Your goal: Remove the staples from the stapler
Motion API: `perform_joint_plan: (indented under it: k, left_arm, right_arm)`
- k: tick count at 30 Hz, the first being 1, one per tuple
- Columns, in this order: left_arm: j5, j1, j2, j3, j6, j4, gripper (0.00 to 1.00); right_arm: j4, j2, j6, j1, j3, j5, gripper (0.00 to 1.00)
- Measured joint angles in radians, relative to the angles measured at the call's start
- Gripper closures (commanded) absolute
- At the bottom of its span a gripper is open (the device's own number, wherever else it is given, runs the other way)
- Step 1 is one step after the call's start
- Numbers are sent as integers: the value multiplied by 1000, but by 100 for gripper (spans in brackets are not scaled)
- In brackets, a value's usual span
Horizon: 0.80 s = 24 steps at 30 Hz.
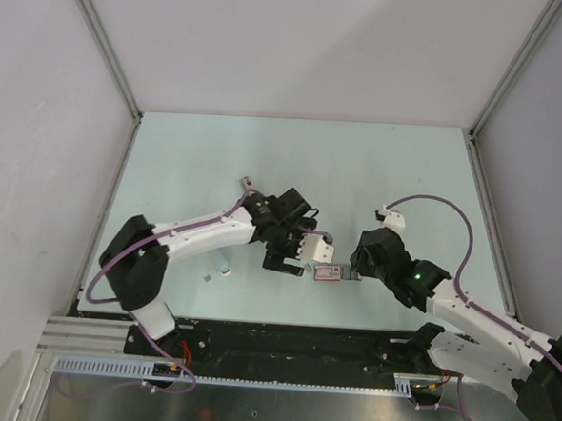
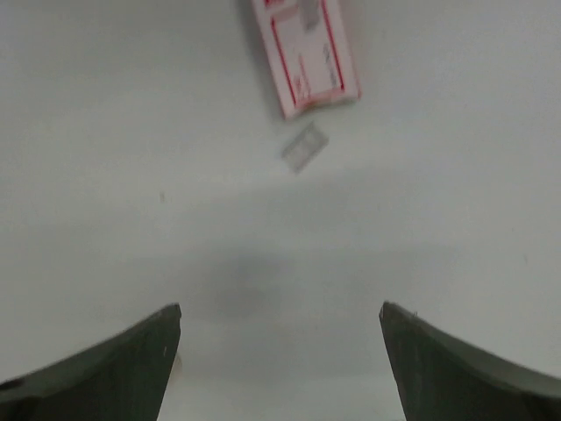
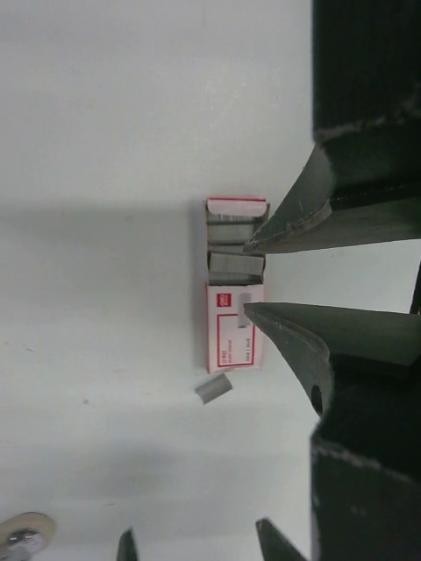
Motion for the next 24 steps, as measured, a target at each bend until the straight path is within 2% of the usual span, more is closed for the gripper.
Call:
perform_joint_plan:
  k: [8,14,24]
  left_arm:
    - [189,0,175,149,229,16,5]
    - [254,-11,242,175,293,17,15]
    - [282,-68,269,155,330,16,35]
  right_arm:
    - [-23,-112,-40,-153,0,-42,69]
    - [-24,-135,-72,-243,0,-105,72]
    - [-21,-130,-108,-310,0,-176,76]
